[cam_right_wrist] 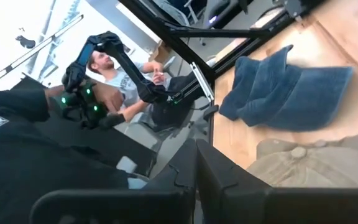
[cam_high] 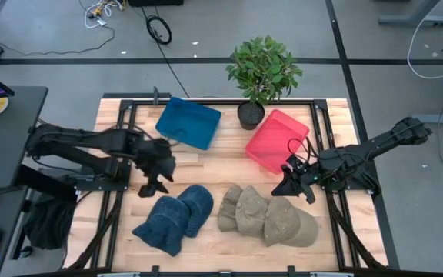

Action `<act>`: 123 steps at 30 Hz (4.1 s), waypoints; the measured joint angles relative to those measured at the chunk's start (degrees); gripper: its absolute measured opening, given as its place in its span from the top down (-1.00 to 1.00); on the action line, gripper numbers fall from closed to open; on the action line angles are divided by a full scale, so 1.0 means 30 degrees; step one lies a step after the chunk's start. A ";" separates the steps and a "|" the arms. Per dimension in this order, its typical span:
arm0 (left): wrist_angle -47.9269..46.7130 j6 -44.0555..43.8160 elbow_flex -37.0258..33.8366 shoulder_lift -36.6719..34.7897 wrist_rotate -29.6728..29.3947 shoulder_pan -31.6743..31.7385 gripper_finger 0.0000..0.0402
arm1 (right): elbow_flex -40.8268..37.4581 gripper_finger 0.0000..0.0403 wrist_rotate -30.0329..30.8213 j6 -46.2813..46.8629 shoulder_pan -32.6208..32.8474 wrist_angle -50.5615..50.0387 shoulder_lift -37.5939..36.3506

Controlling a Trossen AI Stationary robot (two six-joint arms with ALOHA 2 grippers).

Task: Pick & Place hat
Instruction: Put the bottom blue cap into the red bin

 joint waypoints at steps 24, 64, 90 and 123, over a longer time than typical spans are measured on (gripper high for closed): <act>0.0823 0.6265 -0.3290 0.5398 0.5656 0.3784 0.16 | -0.0015 0.95 0.2292 -0.0486 0.1207 0.1887 -0.0015; 0.6366 0.4891 -0.8014 0.5389 1.3975 0.3840 0.94 | -0.0022 0.95 0.5052 -0.0389 0.1327 0.3107 -0.0007; 1.0338 -0.4022 -0.0245 0.1958 1.7548 0.3860 0.95 | -0.0022 0.88 0.5991 0.0778 -0.0398 0.8172 0.0000; 2.0675 -0.2139 0.2120 0.0637 0.1041 0.3239 0.95 | 0.2463 0.20 0.5511 -0.4570 -0.1055 0.8484 -0.0449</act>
